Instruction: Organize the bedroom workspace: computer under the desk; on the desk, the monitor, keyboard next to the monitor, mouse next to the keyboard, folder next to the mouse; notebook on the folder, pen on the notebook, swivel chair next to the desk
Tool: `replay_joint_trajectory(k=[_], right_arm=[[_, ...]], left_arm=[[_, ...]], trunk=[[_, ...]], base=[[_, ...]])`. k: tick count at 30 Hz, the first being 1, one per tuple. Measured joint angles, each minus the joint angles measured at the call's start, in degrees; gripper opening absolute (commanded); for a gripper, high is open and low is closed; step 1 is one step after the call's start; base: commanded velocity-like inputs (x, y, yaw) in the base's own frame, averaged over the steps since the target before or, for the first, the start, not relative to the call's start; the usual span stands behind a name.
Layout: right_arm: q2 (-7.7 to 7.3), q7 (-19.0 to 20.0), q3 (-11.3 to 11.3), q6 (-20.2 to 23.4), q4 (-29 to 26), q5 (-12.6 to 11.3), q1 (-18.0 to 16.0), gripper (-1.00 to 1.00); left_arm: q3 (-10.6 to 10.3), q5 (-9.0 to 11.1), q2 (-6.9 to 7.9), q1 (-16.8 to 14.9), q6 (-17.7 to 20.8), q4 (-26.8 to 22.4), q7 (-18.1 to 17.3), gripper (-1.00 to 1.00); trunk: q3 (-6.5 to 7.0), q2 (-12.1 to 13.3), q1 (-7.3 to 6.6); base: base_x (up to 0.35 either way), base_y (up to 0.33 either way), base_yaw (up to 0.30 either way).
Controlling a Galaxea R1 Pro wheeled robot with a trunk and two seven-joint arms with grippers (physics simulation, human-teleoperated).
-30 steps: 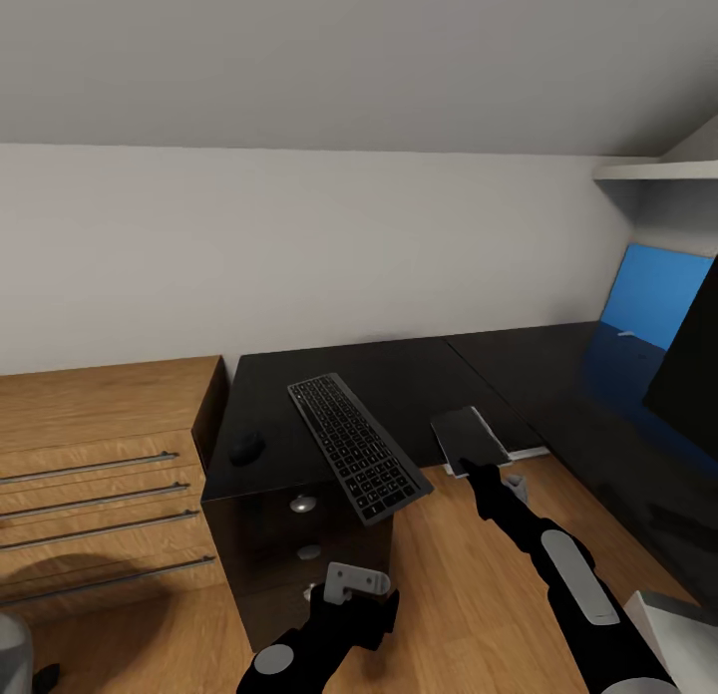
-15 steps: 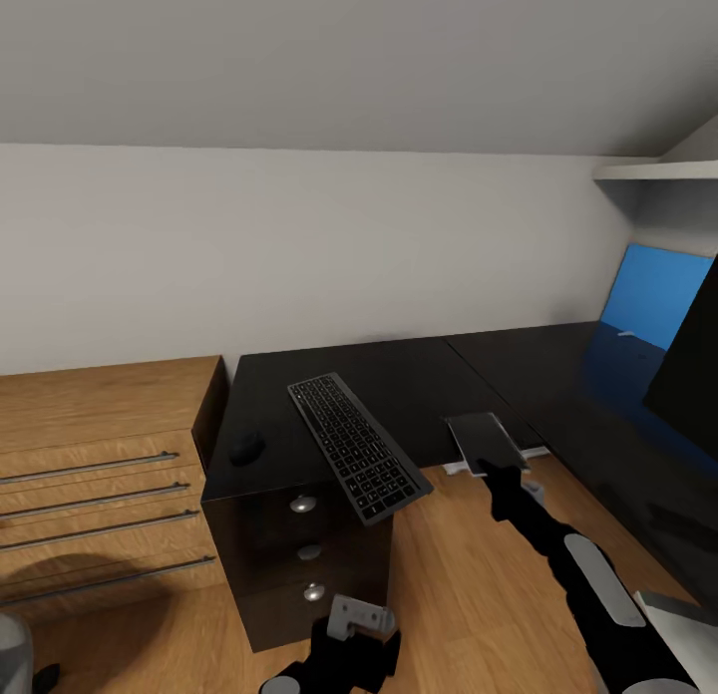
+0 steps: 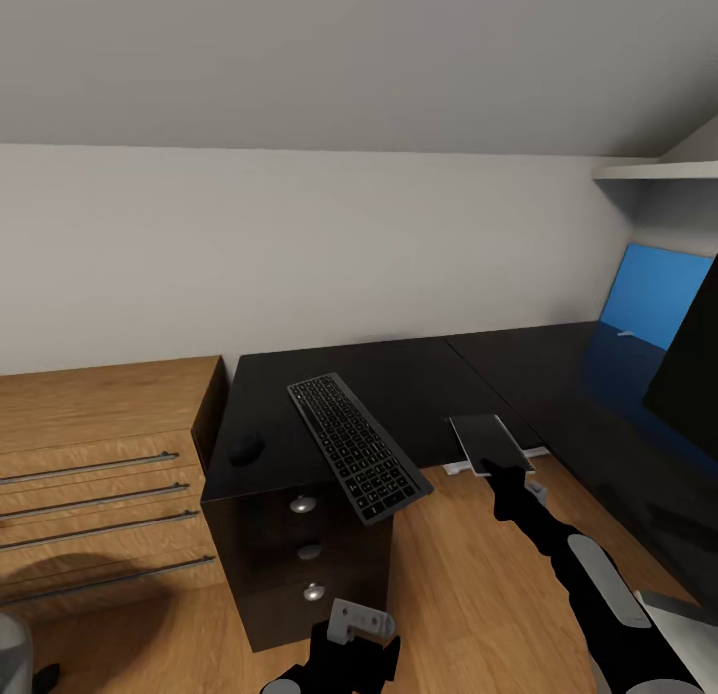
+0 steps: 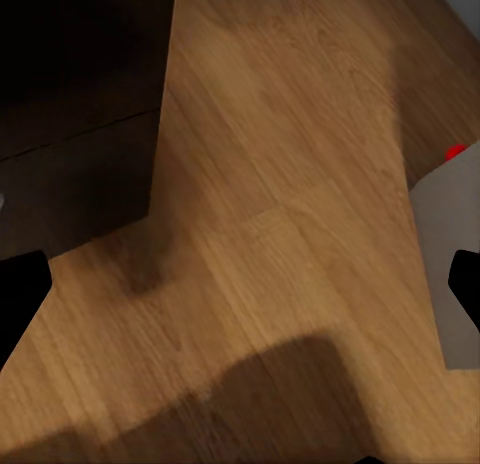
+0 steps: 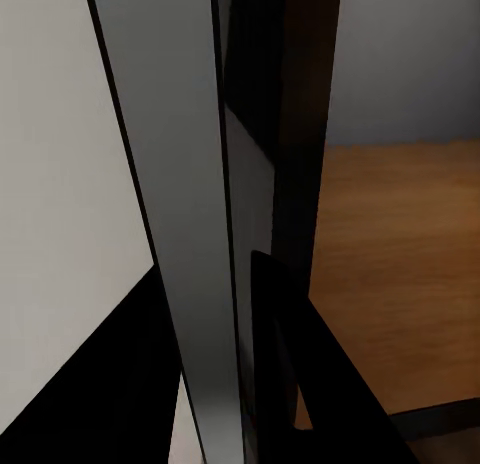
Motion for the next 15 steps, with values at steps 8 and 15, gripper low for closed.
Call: replay_joint_trajectory(k=[8, 15], right_arm=[[0.02, -0.01, 0.01, 0.0, 0.0, -0.07, 0.0, -1.0], [-0.07, -0.03, -0.01, 0.02, -2.75, 13.76, -0.01, -1.0]], left_arm=[[0.0, 0.06, 0.0, 0.0, 0.0, 0.0, -0.04, 1.0], [0.0, -0.01, 0.0, 0.0, 0.0, 0.0, -0.08, 1.0]], trunk=[[0.0, 0.0, 0.0], [0.0, 0.0, 0.0]], base=[[0.0, 0.0, 0.0], [0.0, 0.0, 0.0]])
